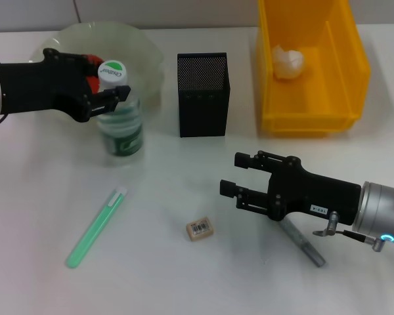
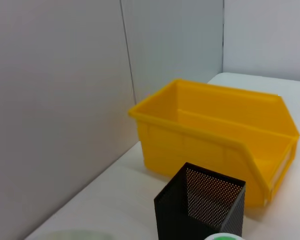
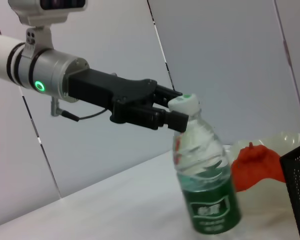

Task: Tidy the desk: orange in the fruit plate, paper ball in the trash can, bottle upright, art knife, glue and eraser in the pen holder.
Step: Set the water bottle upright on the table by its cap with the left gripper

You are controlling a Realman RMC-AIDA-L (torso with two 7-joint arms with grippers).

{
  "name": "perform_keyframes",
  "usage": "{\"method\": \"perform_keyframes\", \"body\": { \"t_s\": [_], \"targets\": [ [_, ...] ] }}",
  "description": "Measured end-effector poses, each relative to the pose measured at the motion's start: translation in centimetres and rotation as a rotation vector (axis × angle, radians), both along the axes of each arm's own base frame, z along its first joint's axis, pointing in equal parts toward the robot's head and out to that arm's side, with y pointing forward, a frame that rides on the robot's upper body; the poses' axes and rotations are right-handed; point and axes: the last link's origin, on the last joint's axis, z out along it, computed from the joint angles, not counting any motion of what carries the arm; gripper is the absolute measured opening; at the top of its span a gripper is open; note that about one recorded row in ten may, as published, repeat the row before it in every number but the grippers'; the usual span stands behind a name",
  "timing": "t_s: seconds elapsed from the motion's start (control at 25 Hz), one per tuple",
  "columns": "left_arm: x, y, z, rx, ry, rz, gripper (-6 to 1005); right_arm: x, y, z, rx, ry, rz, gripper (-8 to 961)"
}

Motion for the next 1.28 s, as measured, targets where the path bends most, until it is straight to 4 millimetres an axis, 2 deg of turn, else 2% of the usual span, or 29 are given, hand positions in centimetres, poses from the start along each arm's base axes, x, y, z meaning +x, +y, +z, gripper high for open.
{"method": "perform_keyframes", "body": {
  "t_s": [0.36,1.28],
  "targets": [
    [-0.1,0.0,-0.1,-0.010,-0.010,0.006,468,-0.2,0.2,0.0,0.000,0.001,0.001,677],
    [-1.8,1.2,0.5,0.027,-0.066,0.087,501,-0.4,0.9,-0.1,0.006,-0.011,0.004,678]
  ]
}}
